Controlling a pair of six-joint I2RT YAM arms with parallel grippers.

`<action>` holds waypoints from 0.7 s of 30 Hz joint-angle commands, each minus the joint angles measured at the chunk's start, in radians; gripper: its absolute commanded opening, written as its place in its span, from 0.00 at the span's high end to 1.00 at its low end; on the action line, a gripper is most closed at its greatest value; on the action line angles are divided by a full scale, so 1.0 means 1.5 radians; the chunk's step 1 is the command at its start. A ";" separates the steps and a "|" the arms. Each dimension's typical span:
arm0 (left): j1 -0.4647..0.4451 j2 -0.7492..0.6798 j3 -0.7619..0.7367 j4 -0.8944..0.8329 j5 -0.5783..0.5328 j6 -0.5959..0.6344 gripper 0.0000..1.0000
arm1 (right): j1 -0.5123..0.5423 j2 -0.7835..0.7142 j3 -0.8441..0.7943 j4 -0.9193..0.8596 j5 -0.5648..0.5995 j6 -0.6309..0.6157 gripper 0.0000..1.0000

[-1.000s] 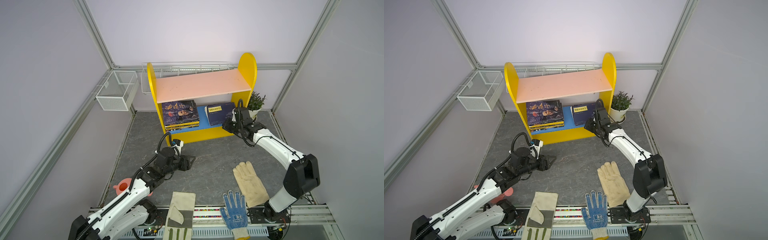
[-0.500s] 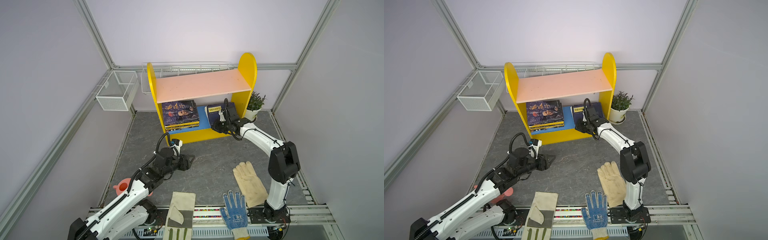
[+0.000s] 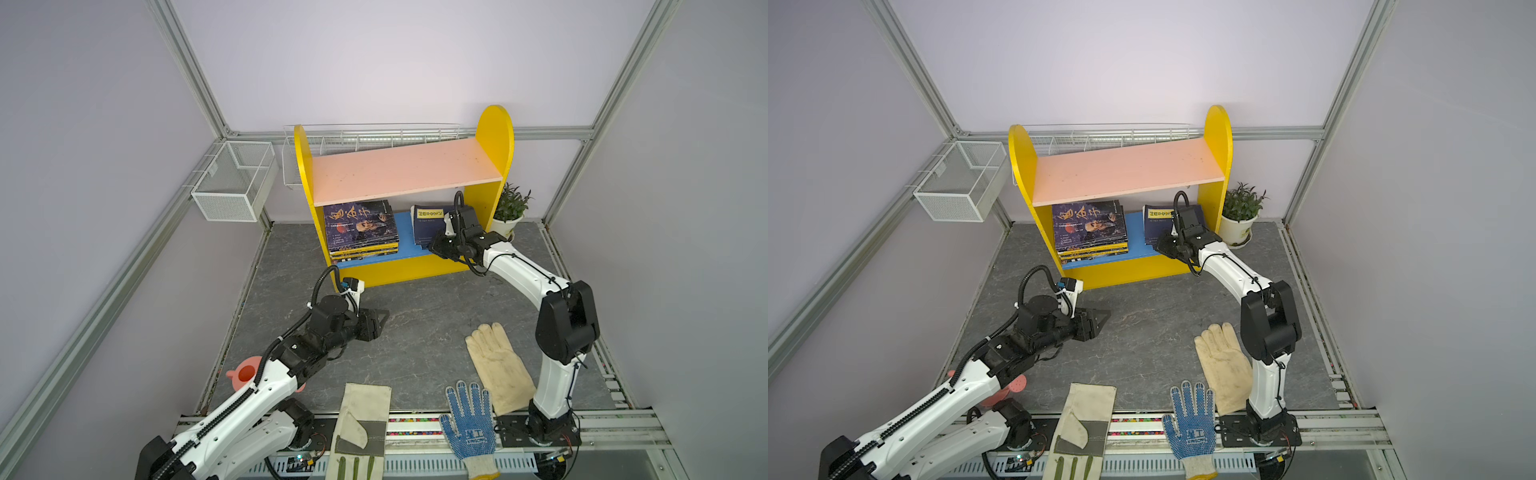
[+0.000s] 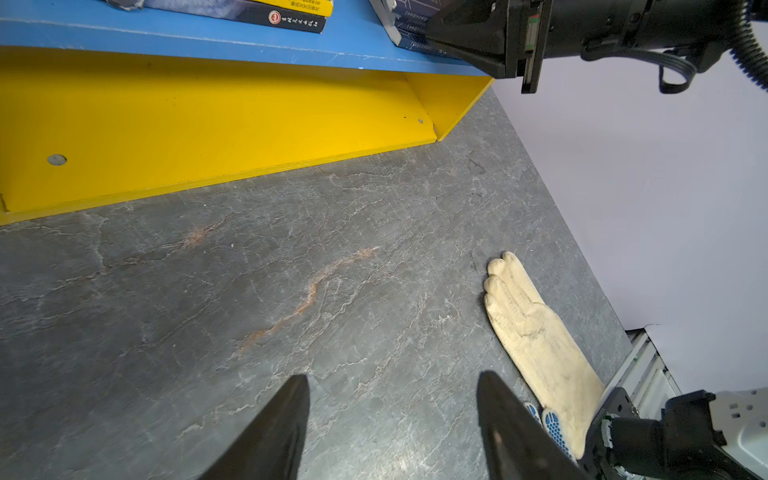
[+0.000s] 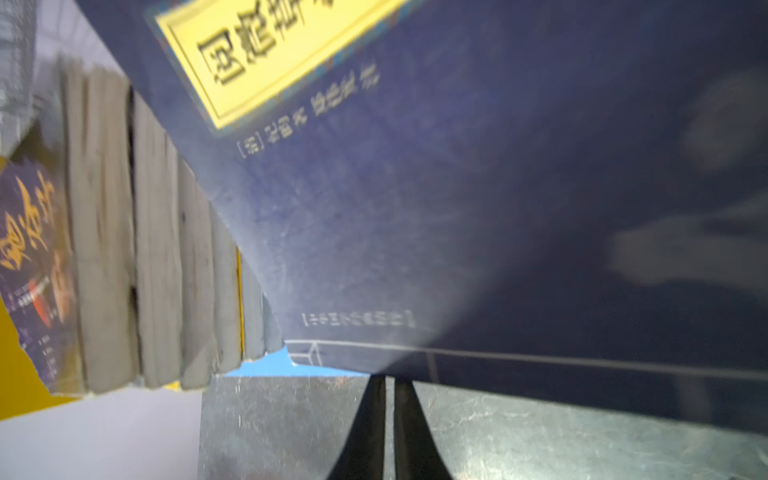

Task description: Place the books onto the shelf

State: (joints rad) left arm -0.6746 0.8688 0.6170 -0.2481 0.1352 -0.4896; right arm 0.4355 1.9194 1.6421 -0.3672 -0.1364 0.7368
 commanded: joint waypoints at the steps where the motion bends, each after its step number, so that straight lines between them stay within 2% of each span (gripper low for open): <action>1: -0.001 -0.006 -0.005 -0.002 -0.001 -0.001 0.35 | -0.013 0.002 0.018 0.022 0.029 0.006 0.89; 18: -0.001 -0.004 -0.005 -0.002 -0.001 0.000 0.36 | -0.031 -0.107 -0.060 0.044 0.119 -0.028 0.85; 21: -0.002 -0.009 -0.005 -0.004 -0.022 -0.005 0.37 | -0.038 -0.142 -0.103 0.063 0.137 -0.015 0.84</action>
State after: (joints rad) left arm -0.6746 0.8688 0.6170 -0.2485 0.1310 -0.4915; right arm 0.3901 1.7718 1.5463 -0.3157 0.0219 0.7170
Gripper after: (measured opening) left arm 0.635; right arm 0.159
